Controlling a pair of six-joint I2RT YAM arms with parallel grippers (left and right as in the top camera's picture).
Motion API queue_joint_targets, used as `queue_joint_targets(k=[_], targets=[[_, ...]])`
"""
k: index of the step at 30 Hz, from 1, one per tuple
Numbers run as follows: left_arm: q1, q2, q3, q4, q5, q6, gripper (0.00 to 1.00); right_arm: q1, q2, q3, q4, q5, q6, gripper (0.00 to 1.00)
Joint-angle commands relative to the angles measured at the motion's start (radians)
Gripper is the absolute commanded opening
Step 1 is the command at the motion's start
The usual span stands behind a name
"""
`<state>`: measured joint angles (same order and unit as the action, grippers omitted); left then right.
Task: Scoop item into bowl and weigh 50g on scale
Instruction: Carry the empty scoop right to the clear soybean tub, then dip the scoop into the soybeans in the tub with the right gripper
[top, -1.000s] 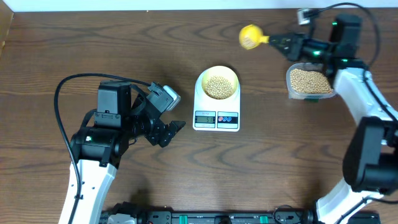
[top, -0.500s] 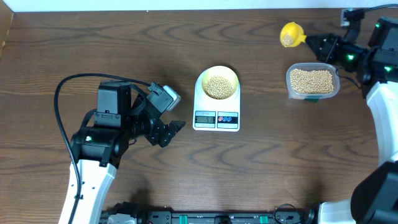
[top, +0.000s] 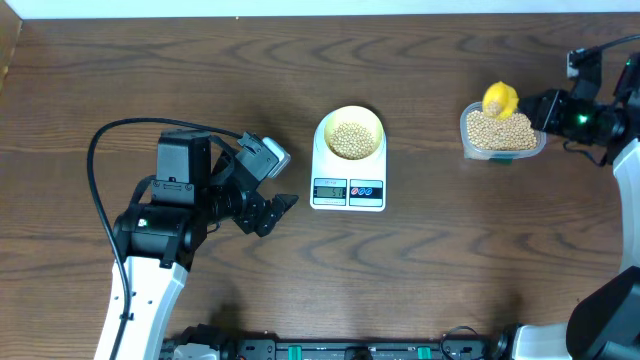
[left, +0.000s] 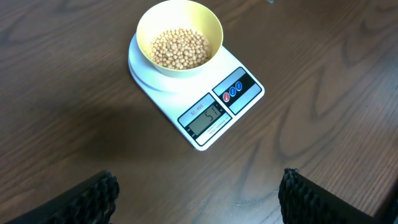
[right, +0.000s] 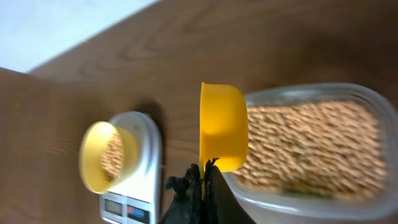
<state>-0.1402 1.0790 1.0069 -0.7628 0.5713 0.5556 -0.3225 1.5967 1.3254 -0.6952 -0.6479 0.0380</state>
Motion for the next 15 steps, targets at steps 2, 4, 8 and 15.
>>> queue_joint_targets(k=[2, 4, 8, 15], targets=[[0.004, 0.000, -0.004, -0.003, 0.000, 0.013, 0.85, -0.017, -0.018, 0.001, -0.028, 0.086, -0.104, 0.01], [0.004, 0.000, -0.004, -0.003, 0.000, 0.013, 0.85, -0.016, -0.018, 0.001, -0.041, 0.119, -0.129, 0.01], [0.004, 0.000, -0.004, -0.003, 0.000, 0.013, 0.84, -0.015, -0.019, 0.001, -0.047, 0.181, -0.187, 0.01], [0.004, 0.000, -0.004, -0.003, 0.000, 0.013, 0.85, 0.048, -0.018, 0.001, -0.046, 0.356, -0.220, 0.01]])
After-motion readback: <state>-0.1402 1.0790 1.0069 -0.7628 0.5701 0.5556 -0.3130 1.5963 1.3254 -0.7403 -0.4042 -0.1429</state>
